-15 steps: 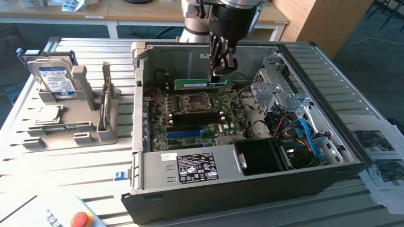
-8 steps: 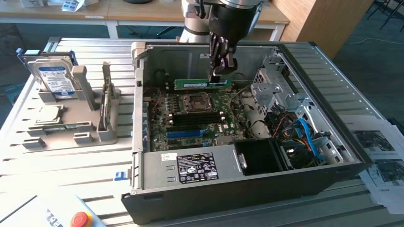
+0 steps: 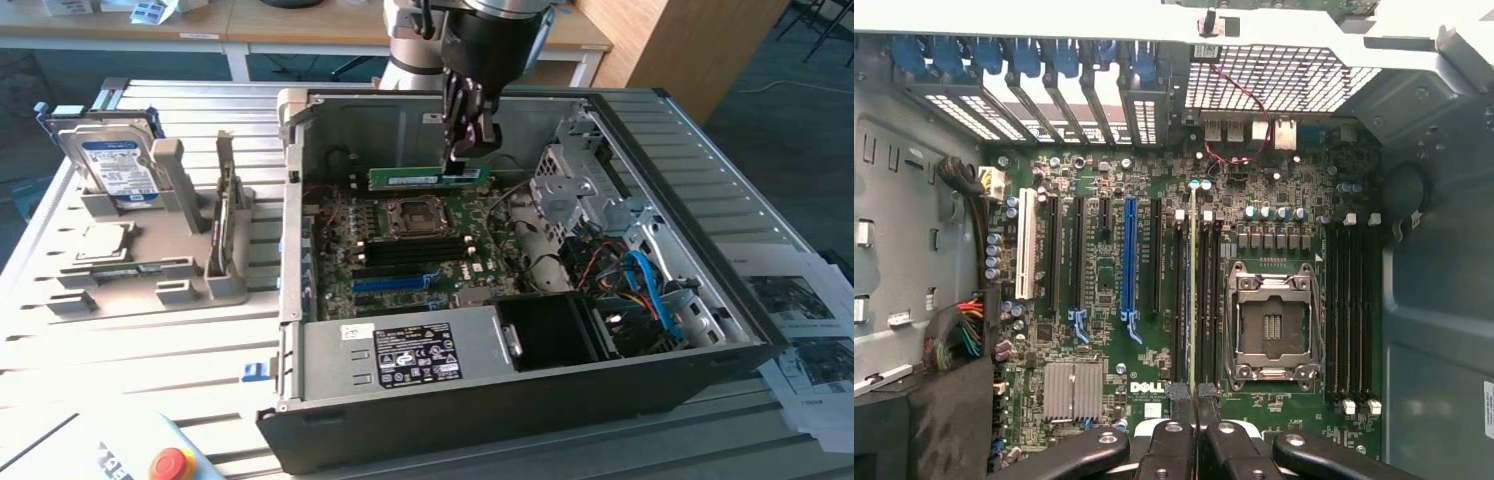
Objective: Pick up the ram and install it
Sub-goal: 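Insert the ram into the slot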
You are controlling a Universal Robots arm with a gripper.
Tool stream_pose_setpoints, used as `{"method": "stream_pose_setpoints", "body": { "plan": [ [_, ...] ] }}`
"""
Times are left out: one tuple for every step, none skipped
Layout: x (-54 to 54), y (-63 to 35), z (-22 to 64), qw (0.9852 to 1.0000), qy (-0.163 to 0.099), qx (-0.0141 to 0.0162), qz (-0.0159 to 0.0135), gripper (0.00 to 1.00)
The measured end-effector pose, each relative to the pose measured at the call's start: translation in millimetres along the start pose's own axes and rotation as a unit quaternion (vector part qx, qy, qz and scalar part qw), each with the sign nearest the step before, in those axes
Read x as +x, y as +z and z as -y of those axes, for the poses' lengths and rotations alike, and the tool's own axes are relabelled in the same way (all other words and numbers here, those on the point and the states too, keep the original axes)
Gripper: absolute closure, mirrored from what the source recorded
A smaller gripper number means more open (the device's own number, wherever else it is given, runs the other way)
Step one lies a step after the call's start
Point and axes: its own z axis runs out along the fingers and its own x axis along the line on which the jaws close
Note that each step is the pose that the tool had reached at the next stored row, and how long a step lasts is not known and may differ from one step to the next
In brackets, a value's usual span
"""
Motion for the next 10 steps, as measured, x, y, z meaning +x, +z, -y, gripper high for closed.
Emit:
{"method": "stream_pose_setpoints", "body": {
  "plan": [
    [0.1,1.5,0.1,1.0,0.0,0.0,0.0,0.88],
    [0.1,3.1,0.1,1.0,0.0,0.0,-0.0001,0.88],
    [0.1,4.9,0.2,1.0,0.0,0.0,-0.0001,0.88],
    [0.2,6.7,0.3,1.0,0.0,0.0,0.0,0.88],
    [0.2,8.5,0.4,1.0,0.0,0.0,0.0,0.88],
    [0.3,10.3,0.5,1.0,0.0,0.0,-0.0001,0.88],
    [0.3,12.0,0.6,1.0,0.0,0.0,-0.0001,0.88],
    [0.4,14.0,0.7,1.0,0.0,0.0,-0.0001,0.88],
    [0.4,15.7,0.8,1.0,0.0,0.0,-0.0001,0.88],
    [0.4,17.6,0.8,1.0,0.0,0.0,-0.0001,0.88]
  ]
}}
